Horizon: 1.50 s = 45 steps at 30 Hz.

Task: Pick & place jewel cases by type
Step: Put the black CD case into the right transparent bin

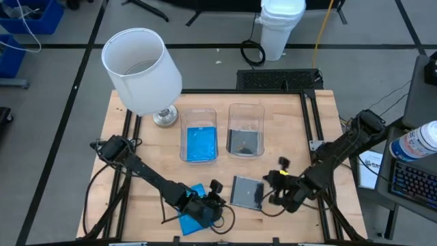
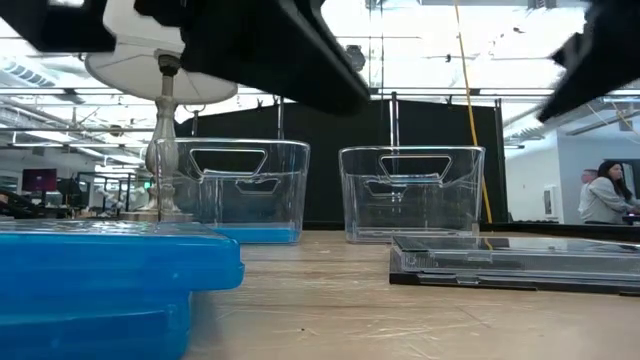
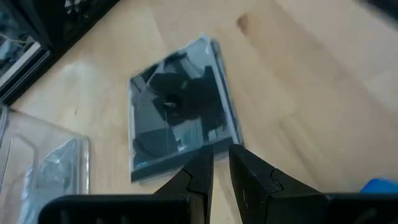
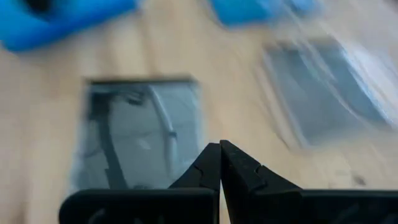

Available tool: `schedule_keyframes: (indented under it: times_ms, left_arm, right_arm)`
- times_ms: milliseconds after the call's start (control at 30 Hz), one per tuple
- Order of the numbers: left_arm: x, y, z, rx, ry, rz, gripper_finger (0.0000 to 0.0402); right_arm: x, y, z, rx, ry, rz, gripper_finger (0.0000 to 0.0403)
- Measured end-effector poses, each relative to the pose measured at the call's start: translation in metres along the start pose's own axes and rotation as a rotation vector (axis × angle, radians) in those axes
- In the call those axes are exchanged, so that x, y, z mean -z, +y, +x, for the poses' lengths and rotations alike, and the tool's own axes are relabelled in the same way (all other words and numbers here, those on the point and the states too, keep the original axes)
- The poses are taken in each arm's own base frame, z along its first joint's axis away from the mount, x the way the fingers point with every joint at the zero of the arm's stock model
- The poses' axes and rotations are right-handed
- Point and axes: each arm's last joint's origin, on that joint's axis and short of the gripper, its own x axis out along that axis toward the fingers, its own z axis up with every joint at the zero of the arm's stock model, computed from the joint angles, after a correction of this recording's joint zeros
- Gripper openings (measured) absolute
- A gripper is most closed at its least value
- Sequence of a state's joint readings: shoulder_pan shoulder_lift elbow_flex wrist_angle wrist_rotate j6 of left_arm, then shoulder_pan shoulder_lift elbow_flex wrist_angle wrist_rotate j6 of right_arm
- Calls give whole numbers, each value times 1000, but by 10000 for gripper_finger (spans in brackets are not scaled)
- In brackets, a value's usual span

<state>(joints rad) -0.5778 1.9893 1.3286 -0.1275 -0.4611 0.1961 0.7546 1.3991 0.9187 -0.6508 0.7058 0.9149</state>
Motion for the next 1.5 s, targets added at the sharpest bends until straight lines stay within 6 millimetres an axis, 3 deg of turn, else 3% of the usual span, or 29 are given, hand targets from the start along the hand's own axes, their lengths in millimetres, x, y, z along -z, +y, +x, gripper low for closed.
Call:
schedule_keyframes:
  times_ms: [133, 367, 767, 967, 1133, 1333, 1500]
  left_arm:
    - [0, 1, 1, 14, 0, 27, 60]
    - [1, 1, 1, -13, 6, 53, 60]
    - [3, 20, 10, -14, -3, 15, 60]
    - [3, 20, 11, 94, -29, 51, 60]
    - [1, 14, 9, 127, -48, 126, 60]
    - [6, -5, 27, 87, -72, 235, 61]
    - [10, -10, 35, -1, -49, 283, 66]
  right_arm:
    - [18, -11, -7, 92, 133, 59, 0]
    - [45, -16, 5, 34, 316, 69, 0]
    - [32, -19, 31, -216, 435, -57, 0]
    - [26, -22, 37, -210, 418, -2, 5]
    - [20, -28, 32, -239, 415, 42, 65]
    - [8, -35, 23, -279, 363, 156, 169]
    - [5, -43, 29, -292, 418, 231, 205]
